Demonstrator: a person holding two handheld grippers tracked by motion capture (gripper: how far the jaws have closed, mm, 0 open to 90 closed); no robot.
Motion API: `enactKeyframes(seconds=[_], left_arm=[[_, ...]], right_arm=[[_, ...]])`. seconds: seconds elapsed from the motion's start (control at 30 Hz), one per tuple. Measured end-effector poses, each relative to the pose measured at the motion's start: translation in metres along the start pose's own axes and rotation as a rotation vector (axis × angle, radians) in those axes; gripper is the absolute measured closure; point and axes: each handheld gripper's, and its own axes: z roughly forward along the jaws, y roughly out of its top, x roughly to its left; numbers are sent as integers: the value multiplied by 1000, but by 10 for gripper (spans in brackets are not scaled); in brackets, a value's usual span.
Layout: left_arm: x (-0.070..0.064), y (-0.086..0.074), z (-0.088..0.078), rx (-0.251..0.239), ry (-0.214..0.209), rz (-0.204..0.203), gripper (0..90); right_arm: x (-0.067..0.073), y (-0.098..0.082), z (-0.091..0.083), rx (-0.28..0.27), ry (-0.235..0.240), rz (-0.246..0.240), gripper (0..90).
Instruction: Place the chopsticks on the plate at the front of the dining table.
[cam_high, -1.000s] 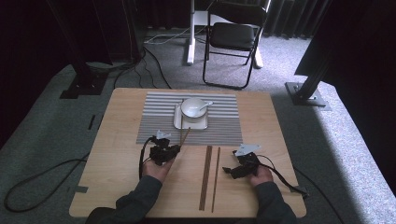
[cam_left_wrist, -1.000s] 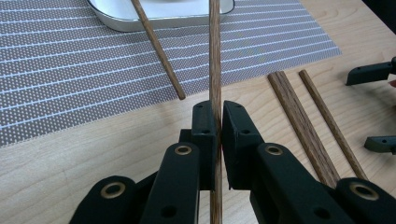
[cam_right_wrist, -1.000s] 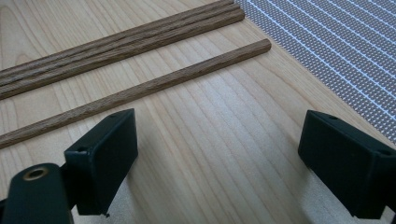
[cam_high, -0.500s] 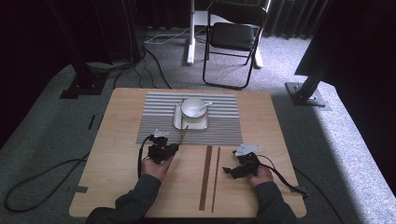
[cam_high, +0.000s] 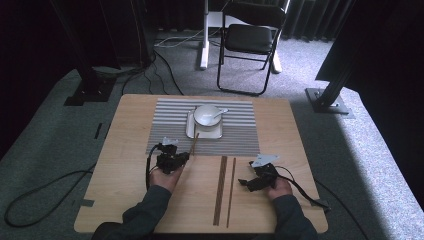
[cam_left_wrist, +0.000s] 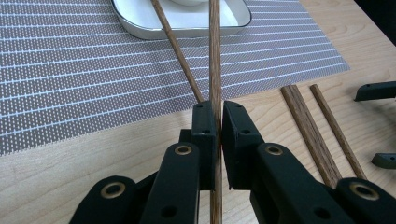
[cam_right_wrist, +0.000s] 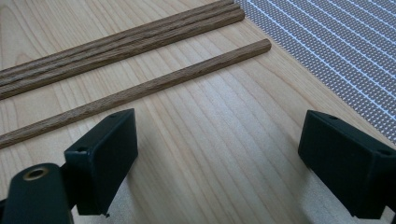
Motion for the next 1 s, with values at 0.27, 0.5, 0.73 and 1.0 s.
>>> enactKeyframes(seconds=[0.27, 0.5, 0.73, 1.0], left_arm=[[5, 2, 0, -3, -4, -18, 843], [9, 3, 1, -5, 1, -36, 843], [11, 5, 1, -7, 5, -42, 843], [15, 6, 2, -5, 1, -58, 843]], right_arm=[[0, 0, 0, 0, 0, 0, 113], [0, 0, 0, 0, 0, 0, 113], [0, 0, 0, 0, 0, 0, 113], [0, 0, 0, 0, 0, 1, 113]])
